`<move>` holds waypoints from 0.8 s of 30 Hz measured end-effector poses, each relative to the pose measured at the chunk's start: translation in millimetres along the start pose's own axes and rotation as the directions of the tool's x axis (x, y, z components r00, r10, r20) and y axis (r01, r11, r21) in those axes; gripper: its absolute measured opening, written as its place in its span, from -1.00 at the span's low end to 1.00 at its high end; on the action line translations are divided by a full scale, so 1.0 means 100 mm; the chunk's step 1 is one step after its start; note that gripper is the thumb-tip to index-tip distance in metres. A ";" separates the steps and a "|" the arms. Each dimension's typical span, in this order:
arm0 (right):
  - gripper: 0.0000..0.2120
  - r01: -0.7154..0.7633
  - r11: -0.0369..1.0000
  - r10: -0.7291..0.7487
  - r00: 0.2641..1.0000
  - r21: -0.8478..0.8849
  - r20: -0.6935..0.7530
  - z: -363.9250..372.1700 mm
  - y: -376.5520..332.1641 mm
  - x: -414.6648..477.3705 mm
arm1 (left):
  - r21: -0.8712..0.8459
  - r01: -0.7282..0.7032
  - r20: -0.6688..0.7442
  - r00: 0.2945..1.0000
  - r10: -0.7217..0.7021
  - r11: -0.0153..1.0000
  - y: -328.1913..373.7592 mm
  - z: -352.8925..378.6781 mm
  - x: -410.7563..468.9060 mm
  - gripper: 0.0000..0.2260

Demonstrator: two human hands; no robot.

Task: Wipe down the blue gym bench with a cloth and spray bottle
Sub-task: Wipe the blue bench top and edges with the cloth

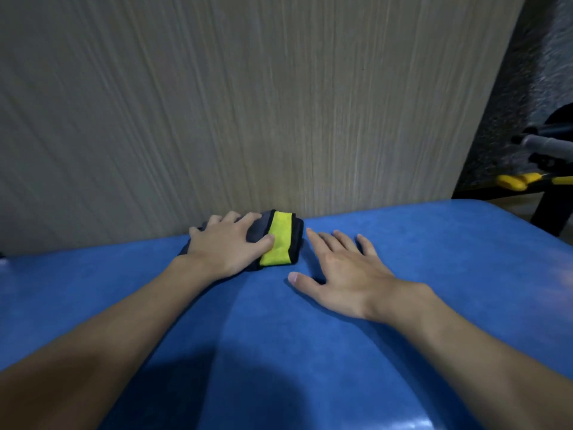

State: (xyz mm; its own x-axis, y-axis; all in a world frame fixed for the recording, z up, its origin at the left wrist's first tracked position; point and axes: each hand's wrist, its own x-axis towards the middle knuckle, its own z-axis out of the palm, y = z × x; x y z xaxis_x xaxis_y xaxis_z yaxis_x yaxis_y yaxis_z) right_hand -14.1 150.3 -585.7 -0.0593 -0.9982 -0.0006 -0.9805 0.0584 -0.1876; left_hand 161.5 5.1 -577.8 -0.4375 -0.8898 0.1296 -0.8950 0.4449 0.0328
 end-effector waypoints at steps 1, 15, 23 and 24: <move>-0.12 -0.009 1.000 0.009 1.000 -0.013 -0.006 0.02 -0.02 0.02 | 0.015 -0.016 -0.002 1.000 0.016 1.000 0.02 0.00 0.01 -0.37; -0.13 -0.059 0.998 0.060 0.998 -0.037 0.011 -0.01 -0.06 0.01 | -0.037 -0.045 0.020 0.999 0.046 0.998 -0.08 0.01 0.01 -0.33; -0.18 0.040 0.998 -0.039 0.999 0.047 -0.019 -0.03 -0.57 0.23 | 0.040 0.047 0.045 0.998 -0.049 0.998 -0.68 -0.07 -0.15 -0.23; -0.16 0.047 0.997 -0.046 0.999 0.069 -0.006 0.00 -0.63 0.26 | 0.055 0.031 0.043 0.999 -0.033 0.998 -0.61 -0.07 -0.13 -0.28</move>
State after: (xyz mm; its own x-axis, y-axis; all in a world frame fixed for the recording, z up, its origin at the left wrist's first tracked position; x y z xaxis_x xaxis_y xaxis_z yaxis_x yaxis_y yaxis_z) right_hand 46.4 120.3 -573.6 -0.0149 -0.9998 0.0136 -0.9669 0.0109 -0.2550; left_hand 222.2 -9.2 -574.7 -0.4110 -0.9076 0.0855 -0.9114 0.4110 -0.0173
